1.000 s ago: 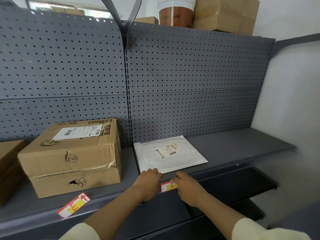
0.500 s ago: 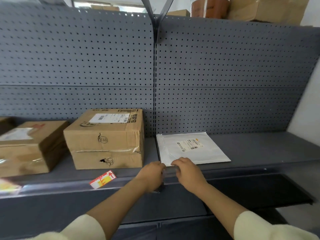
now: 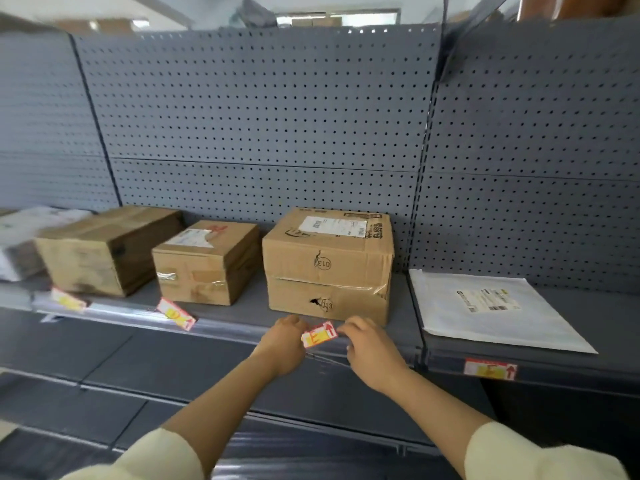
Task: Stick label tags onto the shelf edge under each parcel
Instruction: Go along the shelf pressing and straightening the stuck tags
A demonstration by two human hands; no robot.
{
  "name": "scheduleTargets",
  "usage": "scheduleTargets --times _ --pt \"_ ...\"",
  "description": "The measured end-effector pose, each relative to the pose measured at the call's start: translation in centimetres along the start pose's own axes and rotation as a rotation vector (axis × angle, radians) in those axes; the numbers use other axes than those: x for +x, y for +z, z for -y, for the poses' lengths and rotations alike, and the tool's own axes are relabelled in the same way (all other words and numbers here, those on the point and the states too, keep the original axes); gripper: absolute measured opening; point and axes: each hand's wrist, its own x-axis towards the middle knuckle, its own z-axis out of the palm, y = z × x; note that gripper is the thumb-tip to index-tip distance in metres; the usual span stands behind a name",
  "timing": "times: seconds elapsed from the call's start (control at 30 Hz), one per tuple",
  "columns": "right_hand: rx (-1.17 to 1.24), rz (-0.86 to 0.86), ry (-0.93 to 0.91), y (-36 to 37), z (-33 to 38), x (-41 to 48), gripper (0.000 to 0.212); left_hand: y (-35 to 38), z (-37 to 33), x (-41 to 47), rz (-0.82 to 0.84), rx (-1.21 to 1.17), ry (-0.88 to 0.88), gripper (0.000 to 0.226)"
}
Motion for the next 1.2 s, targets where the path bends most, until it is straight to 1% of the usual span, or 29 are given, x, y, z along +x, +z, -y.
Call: scheduleTargets --times 0.1,0.2,0.37,0.57,0.67,0.87,1.03,1.13,1.2 --pt "-0.012 -0.011 -0.006 1.1 2.0 1.5 0.05 -0.6 2.3 -0.3 0.031 0.009 0.003 0.044" --pt "-0.039 0.002 0.041 2.2 3.1 2.7 0.059 -0.8 3.8 0.0 0.055 0.011 0.031 0.049" --pt "-0.091 0.012 0.126 3.6 4.2 2.6 0.059 -0.6 5.6 0.6 0.059 0.009 0.122 0.044" --pt "-0.257 0.018 0.203 4.9 5.4 0.7 0.066 0.4 5.9 0.9 0.096 0.034 0.215 0.046" --pt "-0.307 0.032 0.189 4.8 5.8 0.7 0.066 0.9 5.8 0.7 0.103 0.04 0.236 0.049" --pt "-0.31 0.085 0.186 4.4 5.7 0.6 0.068 1.0 5.5 1.0 0.109 0.059 0.239 0.051" --pt "-0.287 0.113 0.118 4.1 5.6 0.4 0.061 0.7 5.0 1.2 0.094 0.073 0.235 0.049" --pt "-0.274 0.102 0.136 3.7 5.6 0.5 0.056 0.8 4.7 1.2 0.09 0.09 0.221 0.047" --pt "-0.276 0.116 0.141 3.5 5.5 0.6 0.057 0.9 4.5 1.1 0.092 0.103 0.215 0.045"
